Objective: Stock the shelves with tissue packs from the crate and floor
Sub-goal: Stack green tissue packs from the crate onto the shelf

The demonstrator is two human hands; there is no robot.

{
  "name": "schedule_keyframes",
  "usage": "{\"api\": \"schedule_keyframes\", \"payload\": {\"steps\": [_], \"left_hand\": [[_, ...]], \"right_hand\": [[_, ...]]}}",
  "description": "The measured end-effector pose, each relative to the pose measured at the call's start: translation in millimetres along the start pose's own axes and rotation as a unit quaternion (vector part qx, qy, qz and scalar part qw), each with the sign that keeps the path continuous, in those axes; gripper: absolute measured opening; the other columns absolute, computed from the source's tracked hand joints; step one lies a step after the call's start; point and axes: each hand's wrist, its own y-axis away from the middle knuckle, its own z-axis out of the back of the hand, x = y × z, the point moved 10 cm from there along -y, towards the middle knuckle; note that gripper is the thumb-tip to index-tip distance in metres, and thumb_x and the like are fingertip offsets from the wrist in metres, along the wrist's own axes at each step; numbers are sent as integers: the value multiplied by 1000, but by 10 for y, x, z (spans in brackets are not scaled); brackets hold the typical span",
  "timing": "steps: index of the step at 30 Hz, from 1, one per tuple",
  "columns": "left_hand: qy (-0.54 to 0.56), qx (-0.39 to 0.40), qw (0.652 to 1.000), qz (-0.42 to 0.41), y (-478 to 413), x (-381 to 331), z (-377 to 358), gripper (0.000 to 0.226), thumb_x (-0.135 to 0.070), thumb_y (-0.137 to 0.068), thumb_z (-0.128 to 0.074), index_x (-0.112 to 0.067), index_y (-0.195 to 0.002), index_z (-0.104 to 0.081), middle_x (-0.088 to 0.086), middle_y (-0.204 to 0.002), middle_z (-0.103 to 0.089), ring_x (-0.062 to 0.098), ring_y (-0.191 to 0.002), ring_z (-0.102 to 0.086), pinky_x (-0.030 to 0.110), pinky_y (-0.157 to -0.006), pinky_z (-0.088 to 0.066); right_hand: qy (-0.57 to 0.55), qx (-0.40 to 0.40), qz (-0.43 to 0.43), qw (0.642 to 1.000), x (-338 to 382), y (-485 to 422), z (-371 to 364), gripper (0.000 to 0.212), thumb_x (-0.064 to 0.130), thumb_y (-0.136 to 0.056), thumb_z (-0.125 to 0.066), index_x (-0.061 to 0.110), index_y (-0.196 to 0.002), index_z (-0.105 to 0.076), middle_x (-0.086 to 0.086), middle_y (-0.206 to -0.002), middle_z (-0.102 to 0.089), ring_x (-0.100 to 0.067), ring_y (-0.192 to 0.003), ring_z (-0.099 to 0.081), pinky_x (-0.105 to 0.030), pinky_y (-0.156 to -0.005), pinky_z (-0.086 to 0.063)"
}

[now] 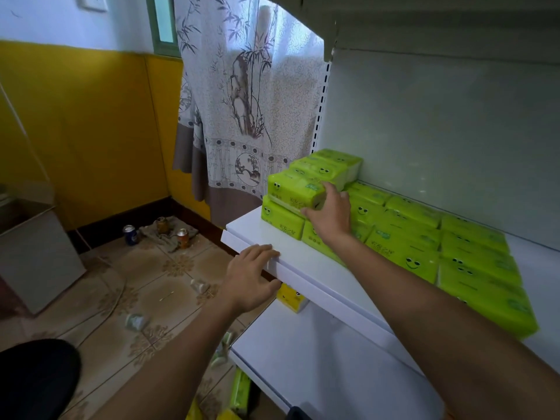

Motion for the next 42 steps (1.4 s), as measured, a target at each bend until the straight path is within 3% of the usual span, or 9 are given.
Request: {"api": "schedule_keyframes", "payload": {"steps": [4,9,14,18,25,32,35,37,42], "left_hand": [[-42,14,999,-13,52,-37,-11,87,-61,-57,-23,-28,-135,-43,-8,-146,-36,14,-136,-27,38,-111,-25],[-57,3,998,-33,278,-128,55,85,-60,-58,-25,-26,-133,-47,-7,-141,-44,16,-128,-35,33,-103,-30],[-62,44,997,-14,785,-164,-241,90,-63,-56,-21,-28,-135,-45,-7,-145,-38,19,-132,-31,32,-103,-28],[-24,110,994,13,1384,-91,-869,90,-62,-56,-23,-23,-133,-47,1,-144,-40,24,-131,-32,36,-106,-28],[18,230,969,87,2473,123,-2309,89,-60,-54,-28,-18,-128,-54,6,-137,-49,29,-126,-41,34,-104,-33],[86,442,868,209,3554,293,-3486,89,-57,-61,-42,-17,-140,-35,13,-147,-29,27,-135,-31,31,-108,-30],[121,463,828,293,3838,430,-3665,80,-51,-69,-50,-15,-139,-37,16,-145,-28,30,-132,-35,30,-104,-34],[147,456,809,340,3998,533,-3731,82,-48,-64,-48,-12,-137,-38,17,-141,-32,31,-128,-39,29,-100,-35],[212,427,748,462,4195,742,-3887,86,-43,-77,-62,-14,-146,-19,16,-146,-26,35,-130,-37,35,-101,-37]], "right_hand": [[-23,2,3,1000,28,110,4,75,14,-81,-71,14,-144,-30,-15,-137,-38,-28,-127,-39,-29,-100,-32],[6,-11,58,998,106,421,174,61,2,-80,-55,15,-138,-40,-11,-133,-40,-32,-101,-58,-37,-90,-46],[17,11,117,993,-76,1160,135,54,3,-78,-57,14,-130,-48,-8,-127,-45,-23,-84,-63,-34,-82,-46],[44,78,117,989,-666,1858,-164,50,5,-80,-57,16,-128,-49,-5,-125,-46,-21,-85,-62,-38,-80,-49],[128,246,-30,960,-2463,3071,-923,52,10,-85,-56,19,-135,-44,-3,-137,-42,-24,-113,-55,-37,-92,-46],[143,498,-207,830,-3904,4544,-1567,72,47,-76,-47,12,-139,-41,-16,-135,-50,-32,-120,-52,-41,-98,-44],[143,532,-250,796,-4088,4820,-1613,45,28,-89,-50,7,-128,-52,-15,-128,-56,-29,-118,-53,-32,-99,-41],[133,534,-275,788,-4202,4925,-1695,38,17,-91,-55,8,-127,-52,-14,-126,-57,-29,-118,-53,-33,-99,-41],[55,505,-321,799,-4463,5020,-2109,65,34,-81,-67,17,-138,-43,-4,-139,-48,-23,-127,-47,-41,-102,-43]]}}
